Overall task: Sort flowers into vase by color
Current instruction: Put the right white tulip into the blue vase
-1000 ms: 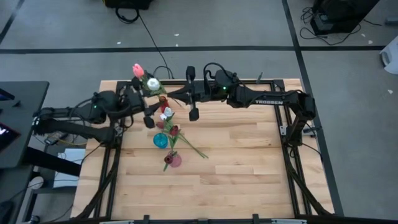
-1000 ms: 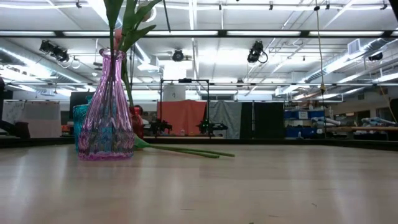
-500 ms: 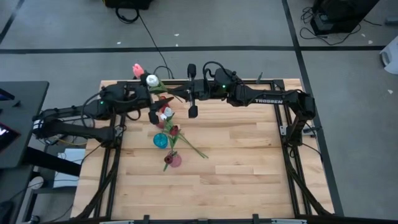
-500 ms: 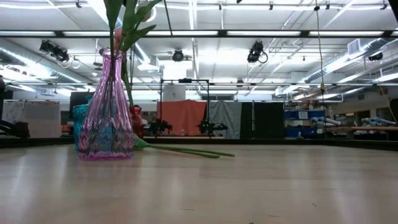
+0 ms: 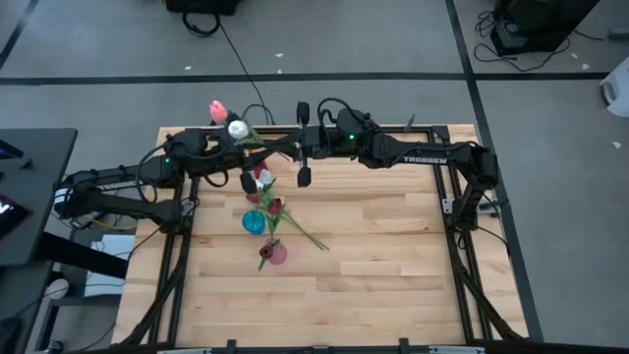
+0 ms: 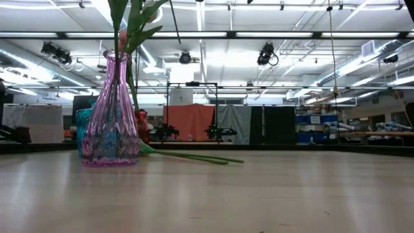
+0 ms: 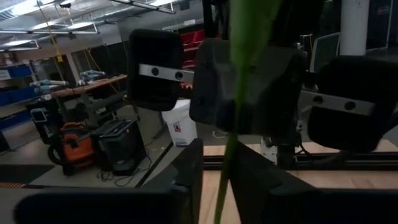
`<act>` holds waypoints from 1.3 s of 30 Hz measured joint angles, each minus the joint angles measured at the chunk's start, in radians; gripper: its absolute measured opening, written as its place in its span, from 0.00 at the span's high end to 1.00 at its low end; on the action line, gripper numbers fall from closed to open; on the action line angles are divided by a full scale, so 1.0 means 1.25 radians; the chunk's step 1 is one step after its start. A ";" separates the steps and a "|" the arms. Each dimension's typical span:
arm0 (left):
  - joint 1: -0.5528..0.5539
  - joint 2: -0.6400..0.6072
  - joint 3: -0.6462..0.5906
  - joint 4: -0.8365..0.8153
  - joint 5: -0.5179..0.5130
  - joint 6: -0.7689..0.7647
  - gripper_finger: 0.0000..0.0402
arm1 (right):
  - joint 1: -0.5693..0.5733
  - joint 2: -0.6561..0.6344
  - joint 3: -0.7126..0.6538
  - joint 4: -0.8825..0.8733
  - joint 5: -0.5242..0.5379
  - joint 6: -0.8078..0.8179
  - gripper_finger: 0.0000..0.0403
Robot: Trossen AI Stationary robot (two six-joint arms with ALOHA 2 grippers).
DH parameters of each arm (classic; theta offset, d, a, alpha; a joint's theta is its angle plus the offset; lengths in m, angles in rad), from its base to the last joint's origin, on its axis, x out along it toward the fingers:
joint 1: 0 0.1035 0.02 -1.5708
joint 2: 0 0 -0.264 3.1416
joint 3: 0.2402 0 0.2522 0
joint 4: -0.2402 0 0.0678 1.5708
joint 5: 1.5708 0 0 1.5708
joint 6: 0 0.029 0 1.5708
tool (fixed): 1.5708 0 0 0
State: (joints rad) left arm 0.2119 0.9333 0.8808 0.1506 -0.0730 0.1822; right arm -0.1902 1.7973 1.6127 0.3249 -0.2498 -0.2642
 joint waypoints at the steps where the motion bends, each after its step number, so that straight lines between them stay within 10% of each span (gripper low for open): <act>1: 0.001 0.000 0.004 -0.005 0.000 0.000 0.84 | 0.000 0.000 0.000 -0.002 0.000 0.001 0.99; 11: 0.008 -0.038 0.011 -0.083 0.009 0.000 0.97 | 0.005 -0.006 0.000 -0.058 0.055 0.038 0.90; 26: 0.027 -0.369 -0.012 -0.395 0.034 -0.126 0.98 | 0.004 -0.098 -0.018 -0.339 0.073 0.139 0.79; 39: -0.072 -0.449 -0.294 -0.312 0.058 -0.295 0.98 | -0.003 -0.113 -0.402 0.123 0.170 0.251 0.79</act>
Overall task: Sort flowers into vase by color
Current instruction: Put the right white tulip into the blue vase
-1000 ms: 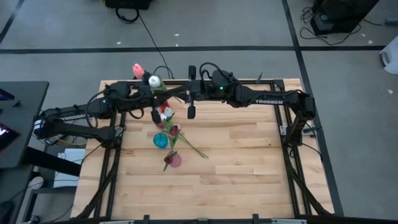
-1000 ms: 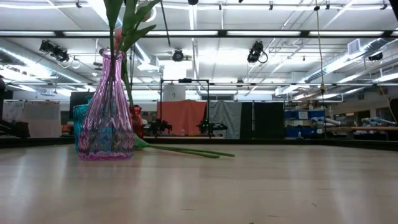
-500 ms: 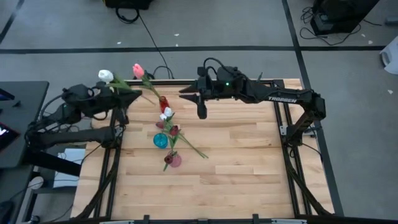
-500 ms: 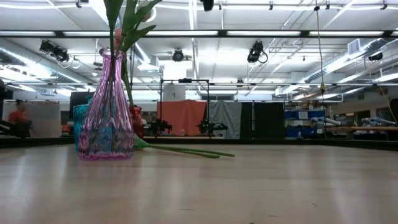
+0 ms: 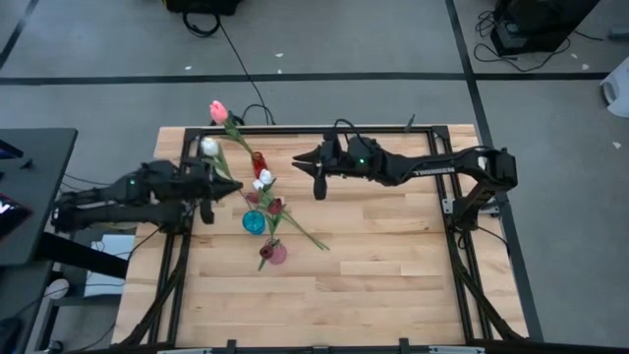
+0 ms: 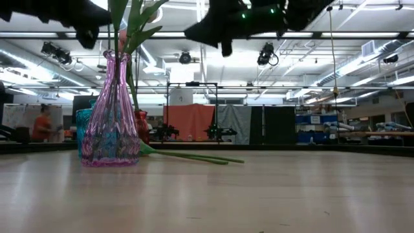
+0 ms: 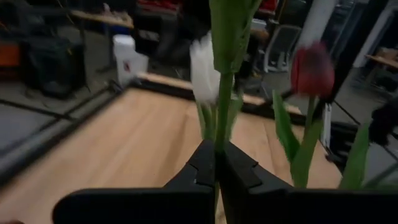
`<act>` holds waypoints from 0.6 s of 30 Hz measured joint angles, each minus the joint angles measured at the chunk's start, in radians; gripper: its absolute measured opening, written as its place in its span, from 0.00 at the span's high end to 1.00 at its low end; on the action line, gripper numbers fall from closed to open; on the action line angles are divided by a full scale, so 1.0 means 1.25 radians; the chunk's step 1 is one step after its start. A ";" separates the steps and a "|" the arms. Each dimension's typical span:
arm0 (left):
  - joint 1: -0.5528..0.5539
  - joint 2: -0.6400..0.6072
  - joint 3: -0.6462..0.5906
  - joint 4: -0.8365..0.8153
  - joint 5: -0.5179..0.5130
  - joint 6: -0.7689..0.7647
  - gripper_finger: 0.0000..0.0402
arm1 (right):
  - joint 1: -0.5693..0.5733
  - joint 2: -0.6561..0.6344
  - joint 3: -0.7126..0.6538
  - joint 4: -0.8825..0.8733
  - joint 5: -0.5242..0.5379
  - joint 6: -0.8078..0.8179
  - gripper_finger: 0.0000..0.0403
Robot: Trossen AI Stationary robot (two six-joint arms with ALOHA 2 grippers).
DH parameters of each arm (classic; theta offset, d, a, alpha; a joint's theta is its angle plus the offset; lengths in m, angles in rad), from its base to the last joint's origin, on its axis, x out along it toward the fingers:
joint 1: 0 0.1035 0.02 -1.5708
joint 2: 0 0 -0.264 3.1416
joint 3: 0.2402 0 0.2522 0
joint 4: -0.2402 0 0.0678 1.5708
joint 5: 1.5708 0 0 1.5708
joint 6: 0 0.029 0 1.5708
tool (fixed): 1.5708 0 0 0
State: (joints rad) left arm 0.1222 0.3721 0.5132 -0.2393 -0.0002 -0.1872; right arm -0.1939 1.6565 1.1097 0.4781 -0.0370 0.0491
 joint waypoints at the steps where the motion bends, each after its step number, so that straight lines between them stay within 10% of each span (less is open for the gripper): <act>1: -0.009 0.000 -0.018 0.011 0.001 -0.005 0.98 | -0.001 0.000 -0.022 0.026 0.003 0.009 0.79; 18: -0.121 0.000 -0.087 0.021 -0.100 0.009 0.98 | 0.018 0.000 -0.091 0.072 0.015 0.050 0.79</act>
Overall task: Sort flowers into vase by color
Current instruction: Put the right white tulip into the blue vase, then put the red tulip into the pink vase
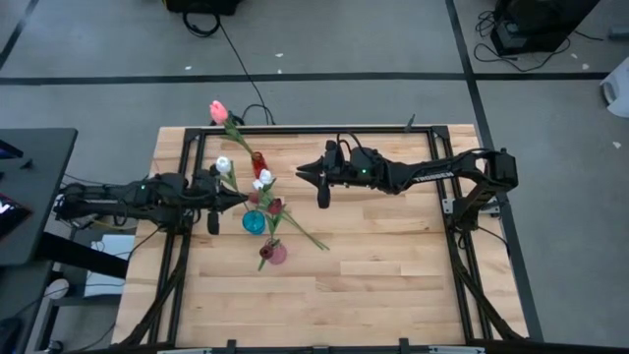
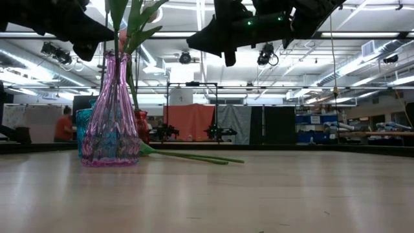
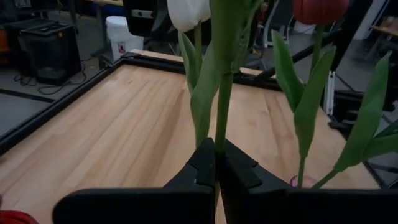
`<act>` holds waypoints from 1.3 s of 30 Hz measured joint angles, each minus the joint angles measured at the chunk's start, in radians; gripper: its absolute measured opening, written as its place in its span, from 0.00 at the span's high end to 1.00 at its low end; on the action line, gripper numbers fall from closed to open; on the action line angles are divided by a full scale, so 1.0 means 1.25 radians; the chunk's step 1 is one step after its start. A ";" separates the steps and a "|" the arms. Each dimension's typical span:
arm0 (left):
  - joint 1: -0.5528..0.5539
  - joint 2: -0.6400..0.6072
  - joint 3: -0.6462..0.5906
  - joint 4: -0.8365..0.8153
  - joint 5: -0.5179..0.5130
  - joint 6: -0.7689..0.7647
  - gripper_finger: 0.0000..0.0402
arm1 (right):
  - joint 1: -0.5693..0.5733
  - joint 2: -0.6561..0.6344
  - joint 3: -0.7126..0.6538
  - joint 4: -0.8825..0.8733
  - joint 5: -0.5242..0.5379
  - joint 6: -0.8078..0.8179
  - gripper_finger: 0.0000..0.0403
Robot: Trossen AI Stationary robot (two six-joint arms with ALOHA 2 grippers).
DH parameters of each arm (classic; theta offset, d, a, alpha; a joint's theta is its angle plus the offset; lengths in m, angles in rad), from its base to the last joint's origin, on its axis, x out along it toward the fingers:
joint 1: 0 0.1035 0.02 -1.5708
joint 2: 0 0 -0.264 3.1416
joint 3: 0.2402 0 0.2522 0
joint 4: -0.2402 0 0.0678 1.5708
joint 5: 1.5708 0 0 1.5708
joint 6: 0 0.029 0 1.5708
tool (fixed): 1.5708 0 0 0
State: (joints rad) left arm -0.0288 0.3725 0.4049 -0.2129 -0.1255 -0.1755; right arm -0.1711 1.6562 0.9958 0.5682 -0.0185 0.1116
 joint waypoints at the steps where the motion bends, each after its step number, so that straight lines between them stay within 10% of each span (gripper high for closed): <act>1: -0.004 0.000 0.000 -0.002 -0.004 0.003 0.98 | 0.001 0.000 0.000 0.000 0.000 0.000 0.79; 20: -0.068 0.001 -0.184 0.160 -0.069 -0.009 0.96 | 0.006 0.000 0.000 -0.001 0.000 -0.007 0.79; 39: -0.068 0.000 -0.179 0.094 -0.096 0.008 0.51 | 0.070 0.008 0.001 -0.147 0.065 -0.001 0.78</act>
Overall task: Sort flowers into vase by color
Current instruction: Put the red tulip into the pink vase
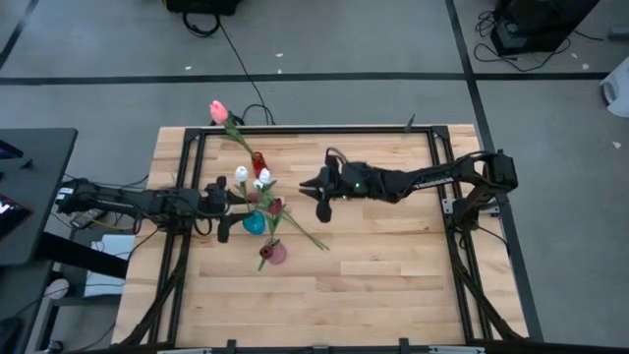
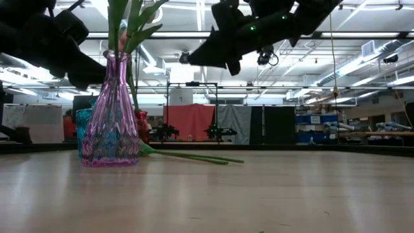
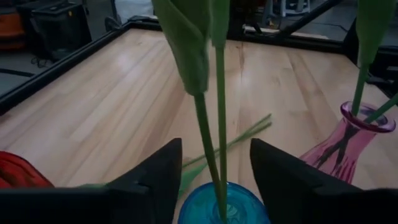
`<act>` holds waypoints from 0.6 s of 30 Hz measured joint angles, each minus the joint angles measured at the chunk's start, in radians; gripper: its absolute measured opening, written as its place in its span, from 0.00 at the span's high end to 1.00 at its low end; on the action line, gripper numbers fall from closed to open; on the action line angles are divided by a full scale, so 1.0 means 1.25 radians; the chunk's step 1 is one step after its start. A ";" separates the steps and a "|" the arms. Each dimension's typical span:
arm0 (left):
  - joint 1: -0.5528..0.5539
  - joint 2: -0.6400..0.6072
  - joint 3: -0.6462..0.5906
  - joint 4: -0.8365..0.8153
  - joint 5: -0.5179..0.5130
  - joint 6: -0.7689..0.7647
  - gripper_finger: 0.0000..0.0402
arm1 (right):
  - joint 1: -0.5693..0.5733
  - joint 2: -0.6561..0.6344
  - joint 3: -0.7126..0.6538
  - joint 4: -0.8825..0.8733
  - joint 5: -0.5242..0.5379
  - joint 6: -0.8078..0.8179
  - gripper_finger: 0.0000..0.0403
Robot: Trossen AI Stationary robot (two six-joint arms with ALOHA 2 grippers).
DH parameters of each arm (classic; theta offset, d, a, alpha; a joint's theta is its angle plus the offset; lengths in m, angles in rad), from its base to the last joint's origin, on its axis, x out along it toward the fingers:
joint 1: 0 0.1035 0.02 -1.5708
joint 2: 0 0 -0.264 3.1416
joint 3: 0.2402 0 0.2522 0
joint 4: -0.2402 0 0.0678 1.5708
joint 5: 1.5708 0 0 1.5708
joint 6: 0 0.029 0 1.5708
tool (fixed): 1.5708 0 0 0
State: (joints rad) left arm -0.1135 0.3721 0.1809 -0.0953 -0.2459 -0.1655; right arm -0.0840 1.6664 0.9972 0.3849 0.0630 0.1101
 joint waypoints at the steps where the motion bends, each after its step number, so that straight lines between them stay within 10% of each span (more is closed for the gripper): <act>1: 0.000 0.000 0.004 -0.006 -0.004 0.001 0.49 | 0.011 0.001 0.000 -0.026 0.013 0.001 0.78; 18: 0.000 -0.069 0.020 -0.093 -0.076 0.050 0.43 | 0.148 0.160 0.103 -0.292 0.138 0.147 0.66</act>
State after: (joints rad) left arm -0.1135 0.2855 0.2058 -0.2115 -0.3407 -0.1028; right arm 0.1010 1.8667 1.1260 0.0194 0.2351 0.2943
